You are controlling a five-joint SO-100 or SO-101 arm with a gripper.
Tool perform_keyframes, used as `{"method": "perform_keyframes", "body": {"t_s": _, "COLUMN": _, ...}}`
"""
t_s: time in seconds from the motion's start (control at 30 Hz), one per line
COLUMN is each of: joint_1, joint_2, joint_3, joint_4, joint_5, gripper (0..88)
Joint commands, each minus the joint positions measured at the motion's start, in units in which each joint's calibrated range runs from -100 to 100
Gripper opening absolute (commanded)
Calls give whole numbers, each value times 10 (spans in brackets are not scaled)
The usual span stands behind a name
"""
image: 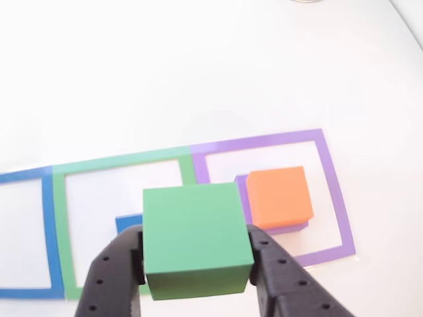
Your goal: Tower of hanoi
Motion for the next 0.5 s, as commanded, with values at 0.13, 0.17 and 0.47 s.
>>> {"method": "perform_keyframes", "body": {"t_s": 0.13, "joint_1": -93, "joint_2": -44, "joint_3": -192, "joint_4": 210, "joint_5": 0, "gripper": 82}}
{"method": "perform_keyframes", "body": {"t_s": 0.17, "joint_1": -108, "joint_2": -45, "joint_3": -203, "joint_4": 219, "joint_5": 0, "gripper": 82}}
{"method": "perform_keyframes", "body": {"t_s": 0.47, "joint_1": -219, "joint_2": -61, "joint_3": -242, "joint_4": 253, "joint_5": 0, "gripper": 77}}
